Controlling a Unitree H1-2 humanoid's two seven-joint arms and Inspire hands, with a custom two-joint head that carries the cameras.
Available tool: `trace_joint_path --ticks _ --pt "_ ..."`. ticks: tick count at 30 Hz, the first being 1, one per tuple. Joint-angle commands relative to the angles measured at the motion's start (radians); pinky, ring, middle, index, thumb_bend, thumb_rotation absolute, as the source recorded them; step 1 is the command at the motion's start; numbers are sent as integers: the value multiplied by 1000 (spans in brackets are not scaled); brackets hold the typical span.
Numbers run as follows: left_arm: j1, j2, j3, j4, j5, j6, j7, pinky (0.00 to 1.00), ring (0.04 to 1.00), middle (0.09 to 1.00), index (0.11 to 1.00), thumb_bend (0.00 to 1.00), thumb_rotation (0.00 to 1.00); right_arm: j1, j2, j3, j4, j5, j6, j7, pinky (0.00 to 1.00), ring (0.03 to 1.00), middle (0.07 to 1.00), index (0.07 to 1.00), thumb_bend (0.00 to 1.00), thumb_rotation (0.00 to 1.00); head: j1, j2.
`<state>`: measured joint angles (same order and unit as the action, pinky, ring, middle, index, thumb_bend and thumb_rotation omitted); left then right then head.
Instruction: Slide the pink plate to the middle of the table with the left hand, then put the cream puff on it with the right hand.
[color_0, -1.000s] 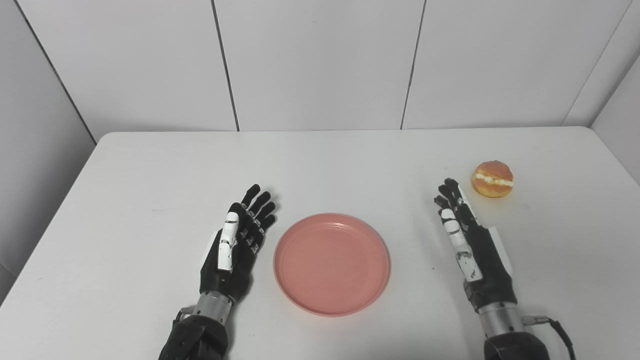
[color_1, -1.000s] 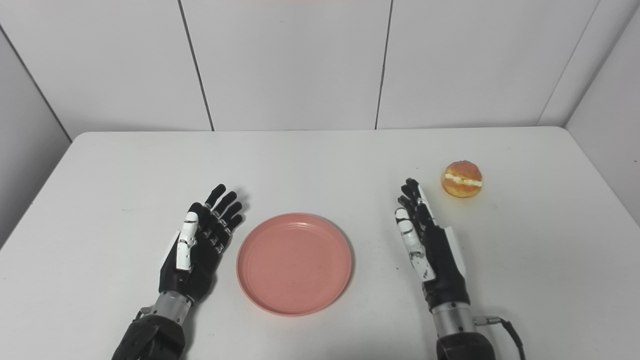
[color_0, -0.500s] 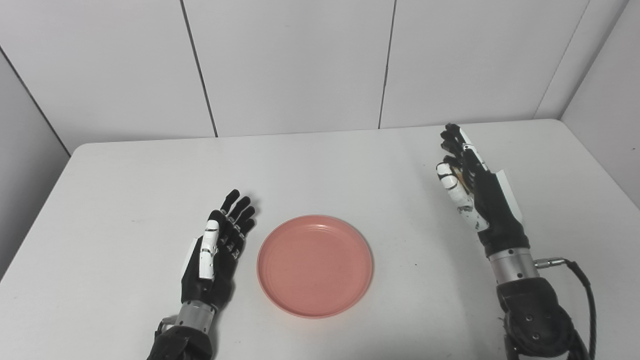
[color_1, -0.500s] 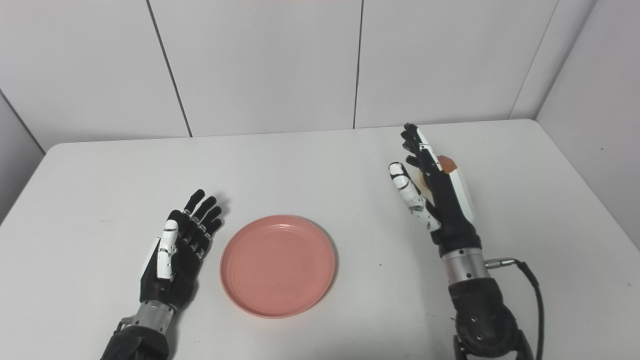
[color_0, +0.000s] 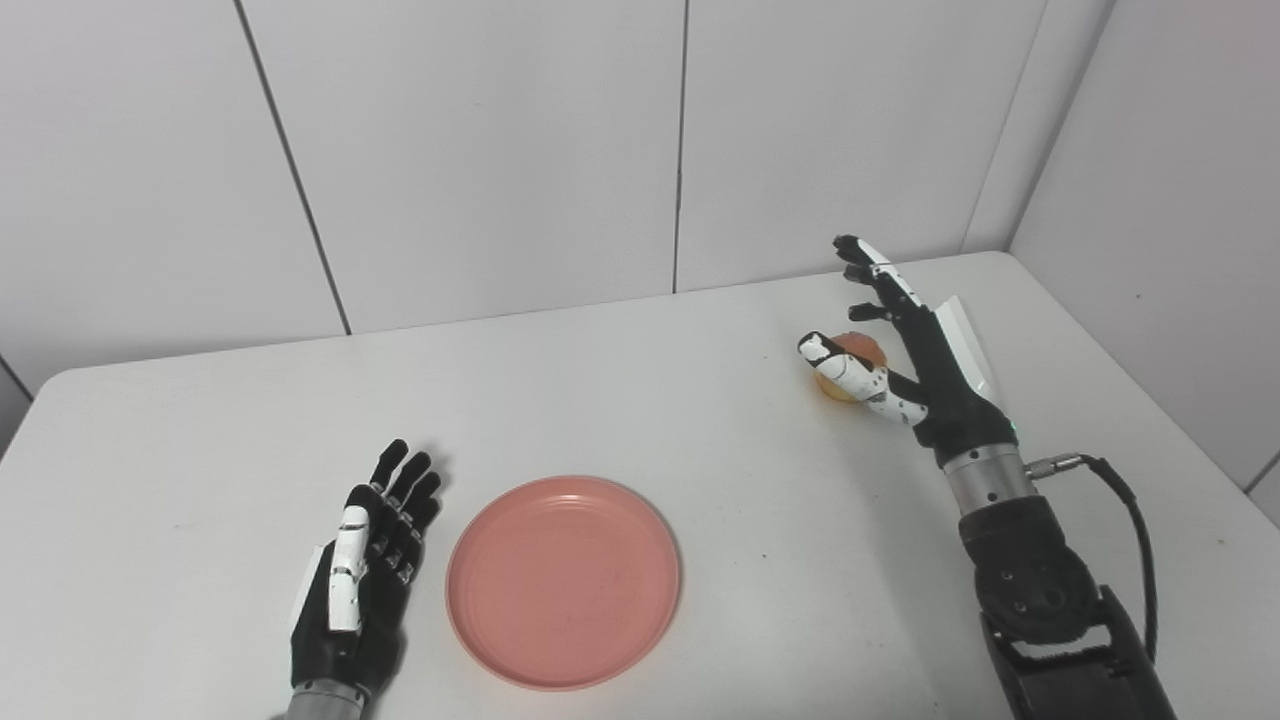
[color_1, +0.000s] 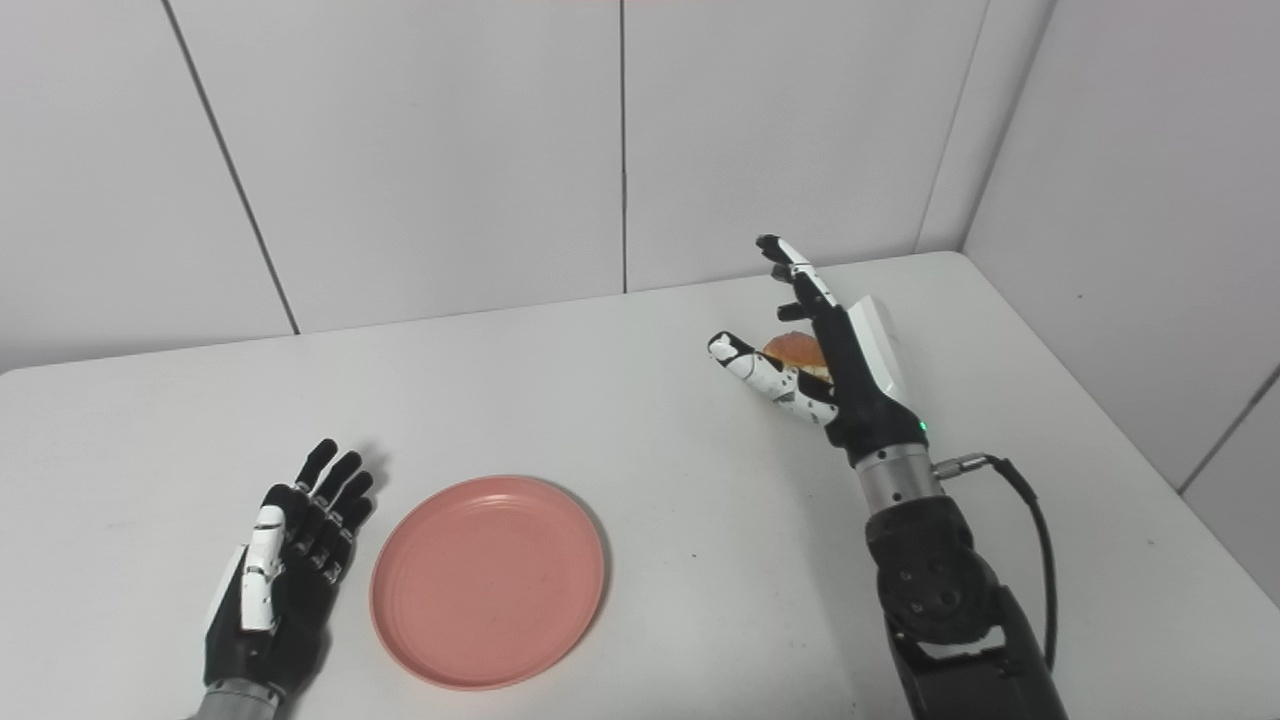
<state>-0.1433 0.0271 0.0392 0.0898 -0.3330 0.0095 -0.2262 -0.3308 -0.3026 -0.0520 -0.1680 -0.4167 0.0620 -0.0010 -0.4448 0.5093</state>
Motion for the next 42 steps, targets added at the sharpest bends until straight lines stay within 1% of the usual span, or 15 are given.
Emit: trace_joint_path --ticks 1,3,6,9,14,16,19,20,22,28,29,32,36,42 --pt "56 39 20 96 -4 8 -19 992 953 951 934 349 1000 -59 -34 -2 6 -26 -7 -11 817 872 902 913 727 729 -1 -1" --pt "57 40 21 92 -4 14 -18 991 954 951 933 348 1000 -75 -49 8 19 -66 11 -9 817 883 913 933 763 657 -1 -1" --pt "57 42 23 94 -5 10 -22 992 956 952 936 342 1000 -95 -64 20 32 -126 55 -1 808 889 921 942 802 619 -5 -6" --pt "58 43 23 93 -5 9 -24 989 955 952 937 344 1000 -113 -79 32 51 -174 81 -1 769 881 926 945 858 559 -8 -7" --pt "59 44 22 90 -4 9 -26 989 955 951 937 345 1000 -149 -114 64 109 -271 134 5 714 858 924 952 911 529 -10 -3" --pt "60 45 21 87 -2 9 -24 987 955 952 937 347 1000 -163 -124 79 135 -297 146 8 690 848 922 950 919 513 -10 -3" --pt "61 46 20 84 0 10 -24 983 951 948 934 346 1000 -179 -131 92 173 -322 162 15 688 850 926 960 928 509 -10 -3" --pt "62 47 19 81 0 11 -24 979 949 947 932 347 1000 -186 -134 99 192 -329 166 16 671 838 919 955 934 502 -12 3" --pt "63 49 18 77 4 11 -23 970 944 942 928 351 1000 -198 -139 108 225 -334 173 22 655 835 921 963 937 522 -12 3" --pt "64 52 15 75 4 11 -21 977 949 946 934 348 1000 -226 -151 127 309 -325 189 38 641 833 925 969 935 532 -12 3" --pt "64 52 16 76 2 11 -22 986 953 949 939 344 1000 -232 -153 131 328 -325 190 41 646 830 922 968 933 537 -12 11" --pt "65 51 16 71 4 16 -18 979 947 943 931 341 1000 -245 -160 145 368 -326 191 49 662 832 920 967 934 554 -10 12" --pt "67 49 16 64 2 20 -16 979 946 940 927 334 1000 -257 -162 155 403 -316 195 54 689 847 925 965 936 548 -8 15" --pt "69 51 13 59 6 20 -18 983 950 944 930 339 1000 -284 -163 168 488 -293 181 42 691 853 930 964 933 548 -3 23"
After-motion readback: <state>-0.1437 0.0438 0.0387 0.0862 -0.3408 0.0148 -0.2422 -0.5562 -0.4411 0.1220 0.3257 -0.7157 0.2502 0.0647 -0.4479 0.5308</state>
